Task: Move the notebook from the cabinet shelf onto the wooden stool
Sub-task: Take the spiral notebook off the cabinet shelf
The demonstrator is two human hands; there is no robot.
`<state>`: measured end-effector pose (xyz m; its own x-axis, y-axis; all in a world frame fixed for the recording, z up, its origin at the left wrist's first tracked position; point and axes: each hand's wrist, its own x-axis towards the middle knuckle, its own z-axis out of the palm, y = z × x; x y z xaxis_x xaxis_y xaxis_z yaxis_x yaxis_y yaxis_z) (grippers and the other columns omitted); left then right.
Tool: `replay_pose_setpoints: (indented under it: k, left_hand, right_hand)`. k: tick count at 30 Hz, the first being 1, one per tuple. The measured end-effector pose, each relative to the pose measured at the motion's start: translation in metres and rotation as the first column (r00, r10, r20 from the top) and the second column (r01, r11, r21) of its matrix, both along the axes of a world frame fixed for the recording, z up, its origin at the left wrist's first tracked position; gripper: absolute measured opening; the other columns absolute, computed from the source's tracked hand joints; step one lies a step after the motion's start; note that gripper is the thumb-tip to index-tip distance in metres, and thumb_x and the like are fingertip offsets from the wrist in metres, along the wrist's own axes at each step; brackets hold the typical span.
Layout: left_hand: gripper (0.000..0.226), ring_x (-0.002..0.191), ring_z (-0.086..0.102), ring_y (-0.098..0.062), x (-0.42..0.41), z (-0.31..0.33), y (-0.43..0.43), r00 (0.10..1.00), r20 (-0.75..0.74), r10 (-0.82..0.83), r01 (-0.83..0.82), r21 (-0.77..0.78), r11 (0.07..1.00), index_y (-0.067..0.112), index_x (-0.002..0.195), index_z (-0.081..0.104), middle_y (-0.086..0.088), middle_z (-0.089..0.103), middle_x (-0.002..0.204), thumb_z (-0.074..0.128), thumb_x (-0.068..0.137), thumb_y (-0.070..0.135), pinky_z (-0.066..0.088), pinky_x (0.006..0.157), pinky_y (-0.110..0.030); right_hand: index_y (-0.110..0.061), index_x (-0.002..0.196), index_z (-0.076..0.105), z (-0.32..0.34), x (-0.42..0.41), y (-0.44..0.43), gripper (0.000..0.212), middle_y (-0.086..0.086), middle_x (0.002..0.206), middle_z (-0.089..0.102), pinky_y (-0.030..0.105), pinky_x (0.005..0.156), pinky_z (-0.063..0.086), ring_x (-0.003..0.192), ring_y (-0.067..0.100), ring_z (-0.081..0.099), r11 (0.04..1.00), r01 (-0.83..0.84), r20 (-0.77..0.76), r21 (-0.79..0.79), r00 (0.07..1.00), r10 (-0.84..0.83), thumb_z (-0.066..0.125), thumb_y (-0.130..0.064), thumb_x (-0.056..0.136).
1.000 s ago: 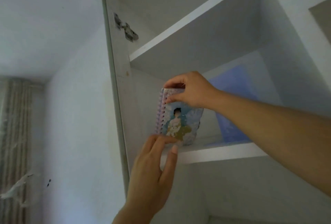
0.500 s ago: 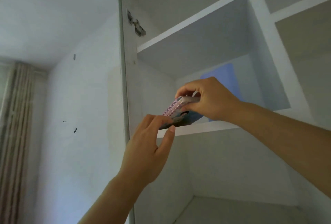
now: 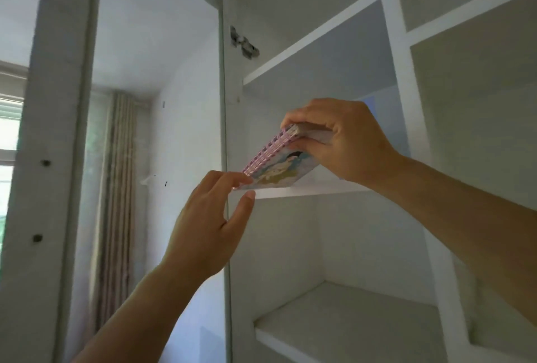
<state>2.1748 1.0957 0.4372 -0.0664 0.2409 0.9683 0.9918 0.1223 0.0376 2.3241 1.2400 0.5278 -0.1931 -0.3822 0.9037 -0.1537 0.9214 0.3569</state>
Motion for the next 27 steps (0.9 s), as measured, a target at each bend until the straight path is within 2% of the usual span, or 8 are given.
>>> replay_pose_setpoints:
  k: [5,9,13,15,18,21,24,27]
  left_hand:
    - [0.04,0.095,0.05,0.003,0.054,-0.026,-0.046,0.994,0.051,0.092,-0.092,-0.013,0.996,0.03,0.104,0.054,0.014,0.051,0.102,0.029,0.084,0.053,0.033,0.07,-0.006]
    - [0.042,0.099,0.051,0.003,0.1,-0.076,-0.089,0.977,0.146,0.156,-0.152,-0.043,0.987,0.032,0.106,0.054,0.014,0.052,0.106,0.029,0.083,0.056,0.033,0.077,-0.011]
    - [0.034,0.104,0.045,0.014,0.141,-0.139,-0.126,0.932,0.243,0.269,-0.237,-0.153,0.959,0.039,0.106,0.05,0.019,0.05,0.109,0.03,0.084,0.057,0.033,0.074,-0.007]
    - [0.038,0.102,0.048,0.01,0.161,-0.171,-0.142,0.9,0.288,0.327,-0.273,-0.211,0.938,0.035,0.108,0.052,0.018,0.051,0.11,0.032,0.085,0.055,0.035,0.073,-0.004]
    - [0.037,0.098,0.049,0.003,0.185,-0.216,-0.165,0.846,0.333,0.416,-0.316,-0.315,0.895,0.03,0.111,0.053,0.014,0.052,0.111,0.034,0.087,0.05,0.033,0.079,-0.005]
    - [0.037,0.101,0.05,-0.005,0.201,-0.254,-0.191,0.792,0.383,0.475,-0.325,-0.393,0.86,0.027,0.113,0.053,0.01,0.053,0.112,0.035,0.088,0.046,0.034,0.081,-0.01]
    - [0.04,0.101,0.048,-0.004,0.215,-0.286,-0.221,0.729,0.426,0.536,-0.337,-0.459,0.822,0.025,0.116,0.053,0.009,0.053,0.114,0.034,0.088,0.048,0.033,0.082,-0.012]
    - [0.04,0.101,0.051,-0.006,0.232,-0.316,-0.254,0.649,0.5,0.574,-0.338,-0.486,0.806,0.023,0.116,0.053,0.009,0.052,0.112,0.035,0.089,0.047,0.04,0.083,-0.021]
  right_hand:
    - [-0.007,0.102,0.067,-0.034,0.032,-0.021,0.029,-0.004,0.087,0.062,0.011,0.079,0.046,0.083,0.005,0.058,0.973,-0.221,0.046,-0.073,0.973,0.225,0.073,-0.013,0.075]
    - [-0.012,0.102,0.068,-0.093,0.047,-0.038,0.029,-0.004,0.088,0.067,0.01,0.079,0.044,0.084,0.005,0.059,0.937,-0.296,0.18,-0.185,0.927,0.328,0.073,-0.018,0.074]
    - [-0.015,0.101,0.069,-0.177,0.053,-0.063,0.027,-0.009,0.085,0.065,0.008,0.078,0.042,0.08,0.001,0.058,0.892,-0.338,0.377,-0.302,0.817,0.437,0.073,-0.019,0.075]
    - [-0.014,0.101,0.069,-0.217,0.056,-0.077,0.027,-0.007,0.085,0.066,0.006,0.078,0.041,0.079,-0.001,0.055,0.888,-0.338,0.47,-0.312,0.757,0.453,0.071,-0.02,0.075]
    - [-0.014,0.103,0.068,-0.267,0.064,-0.098,0.027,-0.002,0.09,0.07,0.004,0.08,0.039,0.082,-0.002,0.055,0.873,-0.339,0.578,-0.349,0.656,0.486,0.069,-0.021,0.077]
    - [-0.013,0.103,0.068,-0.31,0.07,-0.122,0.028,0.0,0.092,0.071,0.002,0.082,0.038,0.084,0.003,0.057,0.861,-0.345,0.642,-0.373,0.575,0.508,0.07,-0.021,0.076]
    - [-0.013,0.103,0.068,-0.349,0.074,-0.15,0.028,0.001,0.09,0.071,0.005,0.079,0.038,0.081,0.005,0.057,0.839,-0.343,0.682,-0.422,0.49,0.544,0.069,-0.022,0.076]
    - [-0.015,0.102,0.068,-0.387,0.079,-0.188,0.028,0.001,0.092,0.071,0.011,0.079,0.042,0.082,0.007,0.059,0.823,-0.342,0.718,-0.454,0.406,0.565,0.068,-0.023,0.075]
